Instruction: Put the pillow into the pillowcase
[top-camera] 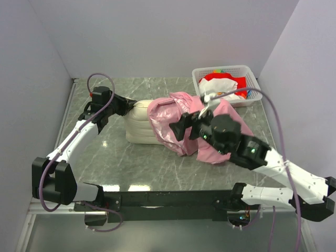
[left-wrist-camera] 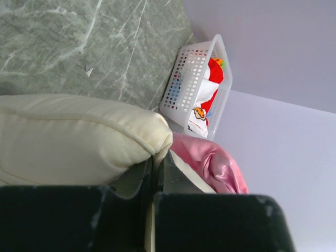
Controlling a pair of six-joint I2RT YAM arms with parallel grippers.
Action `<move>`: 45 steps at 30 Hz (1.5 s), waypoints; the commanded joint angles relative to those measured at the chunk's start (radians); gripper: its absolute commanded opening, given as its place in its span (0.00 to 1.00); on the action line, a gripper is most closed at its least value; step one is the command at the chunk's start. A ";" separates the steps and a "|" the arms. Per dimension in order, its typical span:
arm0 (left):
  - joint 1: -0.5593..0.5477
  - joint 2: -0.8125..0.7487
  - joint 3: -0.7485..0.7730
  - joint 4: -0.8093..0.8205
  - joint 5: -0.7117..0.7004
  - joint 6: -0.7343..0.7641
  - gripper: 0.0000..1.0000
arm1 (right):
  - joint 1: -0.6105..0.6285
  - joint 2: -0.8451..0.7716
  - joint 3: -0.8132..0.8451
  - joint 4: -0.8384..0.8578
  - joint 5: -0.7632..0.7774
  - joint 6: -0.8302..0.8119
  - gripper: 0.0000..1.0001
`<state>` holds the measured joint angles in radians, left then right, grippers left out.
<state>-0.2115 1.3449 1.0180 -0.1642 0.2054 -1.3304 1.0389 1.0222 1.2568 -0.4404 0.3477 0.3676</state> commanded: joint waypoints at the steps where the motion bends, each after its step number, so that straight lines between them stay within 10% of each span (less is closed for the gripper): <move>1: 0.001 -0.004 -0.042 -0.179 -0.027 0.020 0.01 | 0.032 0.001 -0.305 0.120 0.136 0.134 0.96; 8: 0.001 -0.004 -0.032 -0.212 -0.073 0.033 0.01 | 0.058 0.223 -0.314 0.128 0.249 0.149 0.97; 10: 0.000 -0.009 -0.032 -0.207 -0.083 0.031 0.01 | 0.058 0.297 -0.226 0.089 0.287 0.130 0.77; 12: 0.000 -0.001 -0.030 -0.198 -0.081 0.025 0.01 | 0.122 0.343 -0.093 0.085 0.214 0.102 0.20; 14: -0.006 0.014 -0.018 -0.201 -0.081 0.022 0.01 | 0.214 0.452 0.110 0.037 0.241 0.074 0.01; 18: -0.014 0.001 0.050 -0.271 -0.139 0.063 0.01 | 0.329 0.611 0.331 -0.143 0.237 0.079 0.00; 26: -0.017 -0.104 -0.022 -0.187 -0.095 0.161 0.13 | -0.017 0.391 0.182 -0.072 -0.041 0.044 0.00; 31: -0.008 -0.208 -0.125 -0.142 -0.144 0.217 0.96 | -0.195 0.444 0.234 -0.110 -0.128 0.019 0.00; 40: 0.024 -0.398 -0.272 -0.375 -0.405 0.235 1.00 | -0.229 0.526 0.319 -0.155 -0.203 0.002 0.01; 45: 0.024 -0.483 -0.458 -0.500 -0.498 0.076 0.99 | -0.217 0.412 0.161 -0.093 -0.227 0.013 0.30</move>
<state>-0.1894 0.9016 0.6670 -0.5209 -0.1837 -1.1496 0.8074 1.5383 1.4960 -0.5961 0.1493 0.3855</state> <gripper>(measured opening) 0.994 0.205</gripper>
